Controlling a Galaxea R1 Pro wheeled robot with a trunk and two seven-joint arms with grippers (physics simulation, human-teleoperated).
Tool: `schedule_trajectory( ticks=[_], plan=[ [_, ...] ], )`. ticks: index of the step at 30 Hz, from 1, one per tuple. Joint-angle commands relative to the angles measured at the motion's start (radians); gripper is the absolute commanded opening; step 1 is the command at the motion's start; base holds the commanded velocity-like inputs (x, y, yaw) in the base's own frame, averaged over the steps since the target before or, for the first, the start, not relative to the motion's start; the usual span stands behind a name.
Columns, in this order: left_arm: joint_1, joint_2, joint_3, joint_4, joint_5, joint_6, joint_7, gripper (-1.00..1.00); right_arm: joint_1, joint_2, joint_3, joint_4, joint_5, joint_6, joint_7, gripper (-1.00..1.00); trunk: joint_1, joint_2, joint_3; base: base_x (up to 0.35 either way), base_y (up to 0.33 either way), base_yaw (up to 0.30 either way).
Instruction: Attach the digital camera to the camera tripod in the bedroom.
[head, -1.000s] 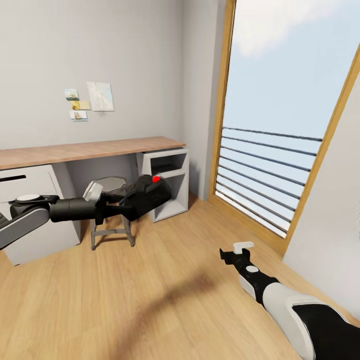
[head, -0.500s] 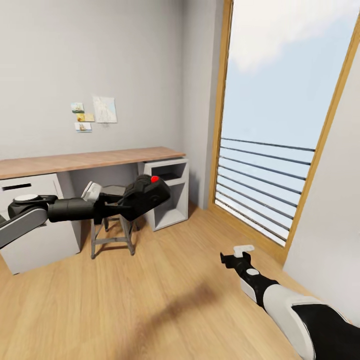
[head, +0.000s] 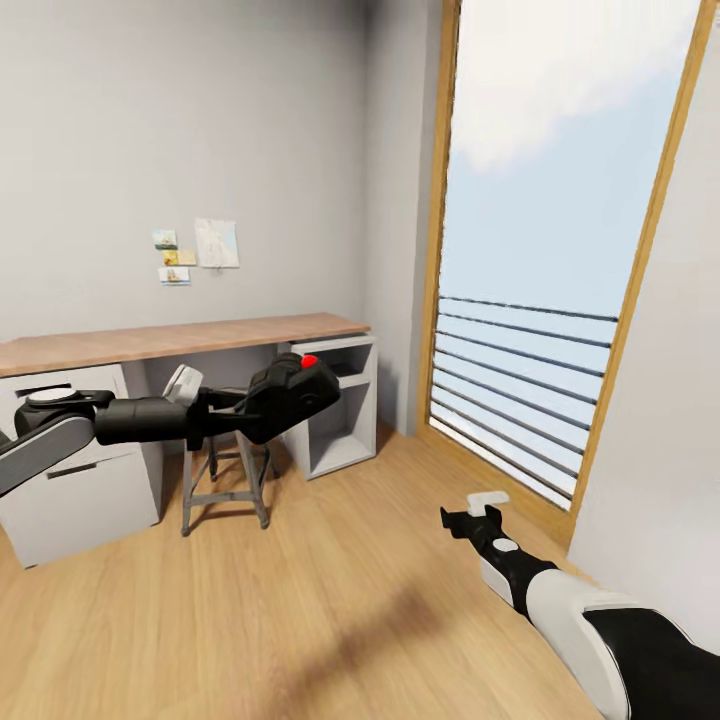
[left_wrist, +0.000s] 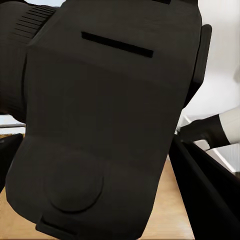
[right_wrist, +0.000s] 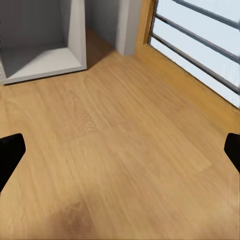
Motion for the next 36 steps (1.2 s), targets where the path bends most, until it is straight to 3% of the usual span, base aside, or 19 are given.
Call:
schedule_trajectory(
  ticks=[1,10,29,36],
  plan=[
    [-0.002,0.001,-0.003,0.0,0.011,0.013,0.0,-1.0,-0.001,0.0,0.005,0.001,0.004,-0.003,-0.003,1.0,-0.001,0.0,0.003,0.0,0.0,0.0],
    [-0.002,0.0,0.001,0.0,0.011,0.048,0.0,-1.0,0.0,0.0,0.004,0.003,0.004,-0.002,-0.004,1.0,-0.005,0.002,0.038,0.0,0.0,0.0],
    [-0.002,0.0,0.001,-0.001,0.011,0.052,-0.001,-1.0,0.001,0.0,0.004,0.003,0.004,-0.011,-0.004,1.0,-0.013,0.006,0.111,0.0,0.0,0.0],
    [-0.002,0.0,0.001,0.0,0.011,0.053,0.0,-1.0,0.001,0.0,0.004,0.003,0.004,-0.014,-0.003,1.0,-0.04,0.055,0.133,0.0,0.0,0.0]
  ],
)
